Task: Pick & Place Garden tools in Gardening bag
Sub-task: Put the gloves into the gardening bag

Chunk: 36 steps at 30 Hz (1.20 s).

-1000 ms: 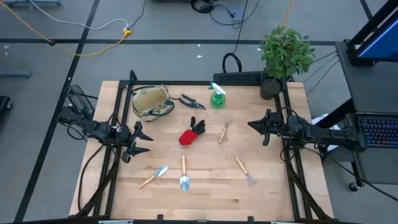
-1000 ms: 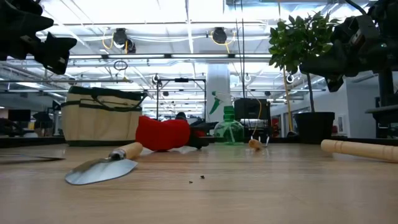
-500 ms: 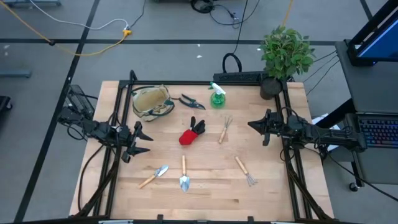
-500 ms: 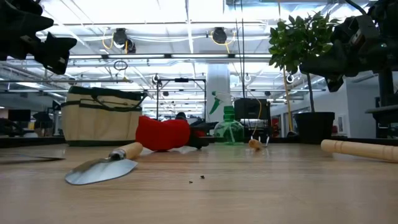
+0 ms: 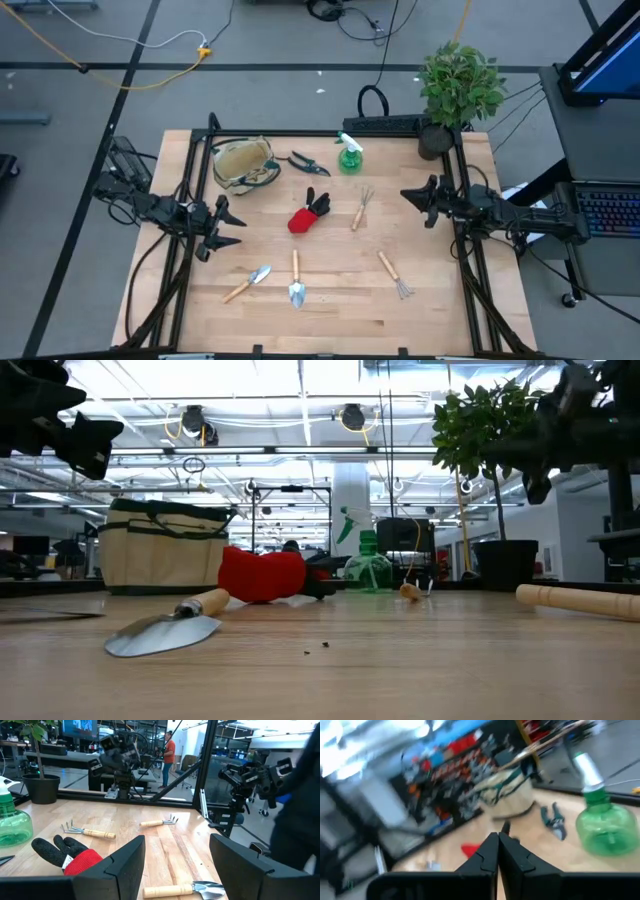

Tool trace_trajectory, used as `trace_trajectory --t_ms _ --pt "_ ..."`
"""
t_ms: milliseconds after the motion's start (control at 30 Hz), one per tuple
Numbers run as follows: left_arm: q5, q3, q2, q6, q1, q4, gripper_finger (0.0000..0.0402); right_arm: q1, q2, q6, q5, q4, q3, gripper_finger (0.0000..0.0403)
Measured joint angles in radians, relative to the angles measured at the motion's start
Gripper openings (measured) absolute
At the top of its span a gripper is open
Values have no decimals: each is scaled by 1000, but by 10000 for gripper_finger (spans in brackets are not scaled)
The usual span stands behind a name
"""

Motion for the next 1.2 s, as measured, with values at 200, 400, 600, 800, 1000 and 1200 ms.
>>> trace_trajectory --t_ms 200,400,600,800,1000,1200 --pt "-65 0 0 41 2 2 230 0 2 28 221 24 0 0" --pt "-153 -1 0 81 2 24 230 0 2 28 306 51 0 0" --pt "-167 -1 0 87 2 73 230 0 2 28 305 62 0 0" --pt "-337 0 0 23 6 292 230 0 2 28 305 62 0 0" --pt "-334 97 104 -27 6 249 230 0 2 23 305 62 0 0" --pt "-418 354 434 -126 7 23 230 0 2 22 306 62 0 0"
